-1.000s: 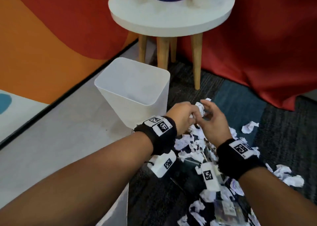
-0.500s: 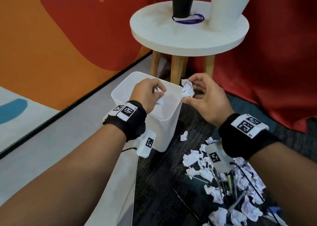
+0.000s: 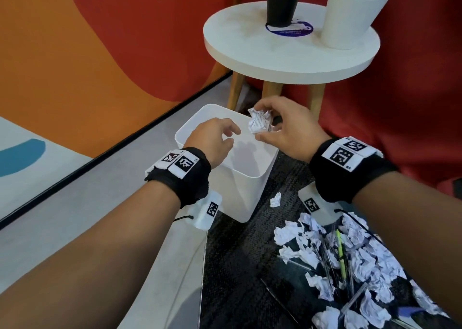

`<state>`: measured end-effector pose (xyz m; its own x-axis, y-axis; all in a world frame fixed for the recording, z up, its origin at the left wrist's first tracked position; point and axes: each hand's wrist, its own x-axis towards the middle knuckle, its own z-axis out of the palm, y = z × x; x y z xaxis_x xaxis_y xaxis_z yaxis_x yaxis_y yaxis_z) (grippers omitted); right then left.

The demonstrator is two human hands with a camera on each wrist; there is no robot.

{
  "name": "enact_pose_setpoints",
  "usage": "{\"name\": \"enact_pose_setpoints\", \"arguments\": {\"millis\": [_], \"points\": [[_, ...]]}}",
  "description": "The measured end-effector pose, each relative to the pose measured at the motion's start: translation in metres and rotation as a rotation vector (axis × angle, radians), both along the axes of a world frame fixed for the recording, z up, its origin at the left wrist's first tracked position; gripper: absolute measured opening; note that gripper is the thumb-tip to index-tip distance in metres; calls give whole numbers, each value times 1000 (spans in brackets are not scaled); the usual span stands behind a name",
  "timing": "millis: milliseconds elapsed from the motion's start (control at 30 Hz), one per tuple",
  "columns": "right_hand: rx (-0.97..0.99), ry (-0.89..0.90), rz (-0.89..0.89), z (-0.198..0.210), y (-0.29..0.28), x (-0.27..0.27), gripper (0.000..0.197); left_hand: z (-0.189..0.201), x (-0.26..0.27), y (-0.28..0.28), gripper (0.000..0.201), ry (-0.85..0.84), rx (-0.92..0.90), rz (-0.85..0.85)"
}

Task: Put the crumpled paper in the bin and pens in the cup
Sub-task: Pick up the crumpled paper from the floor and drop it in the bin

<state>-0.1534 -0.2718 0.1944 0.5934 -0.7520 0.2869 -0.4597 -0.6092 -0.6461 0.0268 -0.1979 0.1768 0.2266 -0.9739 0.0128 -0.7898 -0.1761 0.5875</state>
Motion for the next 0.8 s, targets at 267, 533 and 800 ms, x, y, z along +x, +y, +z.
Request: {"name": "enact_pose_setpoints", "arguments": {"millis": [267, 533, 800], "points": [[50, 301, -33, -24, 14, 6, 66, 15, 1, 7, 20, -8, -103, -9], [35, -109, -354, -48, 23, -49, 23, 37, -69, 17, 17, -7, -202, -269], [262, 482, -212, -128, 65, -127, 13, -49, -148, 36, 19, -94, 110, -592]]}}
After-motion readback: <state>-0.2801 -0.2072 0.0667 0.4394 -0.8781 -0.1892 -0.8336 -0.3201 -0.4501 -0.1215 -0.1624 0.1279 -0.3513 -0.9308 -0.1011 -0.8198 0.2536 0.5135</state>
